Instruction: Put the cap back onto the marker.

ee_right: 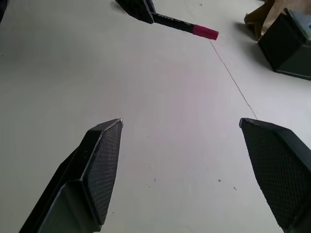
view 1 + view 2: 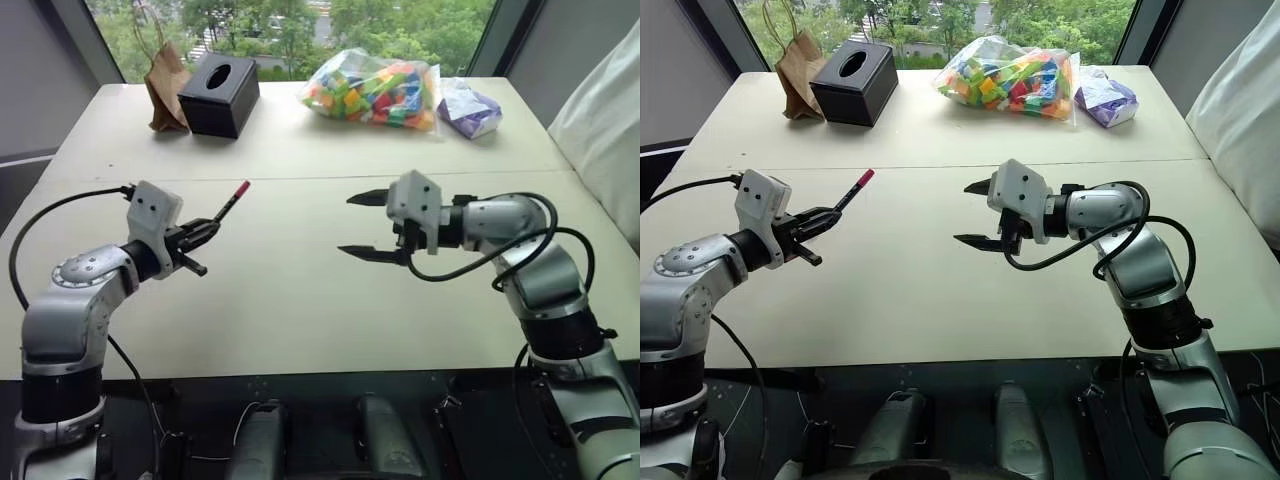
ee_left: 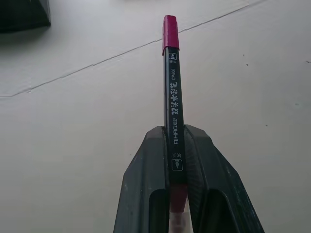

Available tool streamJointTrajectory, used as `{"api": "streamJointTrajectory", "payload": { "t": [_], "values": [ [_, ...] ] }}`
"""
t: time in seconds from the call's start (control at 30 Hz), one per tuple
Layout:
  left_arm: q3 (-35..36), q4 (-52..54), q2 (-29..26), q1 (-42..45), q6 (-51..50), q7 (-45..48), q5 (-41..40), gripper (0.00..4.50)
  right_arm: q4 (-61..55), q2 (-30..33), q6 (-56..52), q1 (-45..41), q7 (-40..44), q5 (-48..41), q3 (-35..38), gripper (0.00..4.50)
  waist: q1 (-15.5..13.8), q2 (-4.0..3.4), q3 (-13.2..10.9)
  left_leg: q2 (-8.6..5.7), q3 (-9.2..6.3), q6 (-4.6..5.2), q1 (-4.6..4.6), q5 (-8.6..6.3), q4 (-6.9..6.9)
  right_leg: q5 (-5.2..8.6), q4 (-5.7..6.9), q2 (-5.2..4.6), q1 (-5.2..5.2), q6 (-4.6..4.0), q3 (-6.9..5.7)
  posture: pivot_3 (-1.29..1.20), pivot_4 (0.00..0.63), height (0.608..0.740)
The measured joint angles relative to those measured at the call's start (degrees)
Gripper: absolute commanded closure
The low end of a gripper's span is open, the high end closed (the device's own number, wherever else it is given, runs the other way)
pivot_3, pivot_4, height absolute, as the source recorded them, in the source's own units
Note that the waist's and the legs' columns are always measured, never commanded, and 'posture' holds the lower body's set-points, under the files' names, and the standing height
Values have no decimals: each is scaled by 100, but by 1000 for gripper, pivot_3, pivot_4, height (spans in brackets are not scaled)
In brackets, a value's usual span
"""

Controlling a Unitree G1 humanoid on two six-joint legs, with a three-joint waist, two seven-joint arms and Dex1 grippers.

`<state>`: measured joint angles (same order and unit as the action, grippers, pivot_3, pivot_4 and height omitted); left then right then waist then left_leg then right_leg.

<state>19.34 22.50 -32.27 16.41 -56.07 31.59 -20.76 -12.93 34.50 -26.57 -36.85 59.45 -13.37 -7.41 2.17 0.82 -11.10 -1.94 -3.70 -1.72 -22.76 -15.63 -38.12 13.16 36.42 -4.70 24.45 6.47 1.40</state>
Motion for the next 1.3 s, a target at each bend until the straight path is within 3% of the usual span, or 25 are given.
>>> {"api": "streamJointTrajectory", "payload": {
  "t": [0.23,0.53,0.83,1.07,1.3],
  "values": [
    [494,541,440,-573,-1068,-1028,-60,4500,-129,22,-371,-36,-169,-413,222,552,-23,1,1,-2,1,-1,3,0,1,-1,-1,-2,-2,-2,1,0,150,740],
    [404,550,758,-853,-1184,-1467,-99,4500,-130,40,-383,-40,-249,-511,219,552,-152,2,1,-4,4,-6,7,2,1,-3,-5,-5,-8,-6,1,0,150,740],
    [185,373,912,-1068,-694,-1621,-106,168,-279,282,-512,-39,-145,-613,210,480,-140,4,2,-2,6,-6,11,2,3,-3,-7,-4,-9,-8,1,0,150,740],
    [251,836,1147,-1436,-614,-1863,-145,77,-473,624,-846,-20,215,-987,210,480,-144,4,2,0,9,-6,15,2,7,-3,-12,-5,-13,-8,1,0,150,740],
    [495,2266,1279,-1636,-856,-2135,-423,77,-475,779,-1071,-191,524,-1460,304,480,-153,5,2,1,9,-6,15,2,7,-3,-22,-5,-22,-8,0,0,150,740]
  ]
}}
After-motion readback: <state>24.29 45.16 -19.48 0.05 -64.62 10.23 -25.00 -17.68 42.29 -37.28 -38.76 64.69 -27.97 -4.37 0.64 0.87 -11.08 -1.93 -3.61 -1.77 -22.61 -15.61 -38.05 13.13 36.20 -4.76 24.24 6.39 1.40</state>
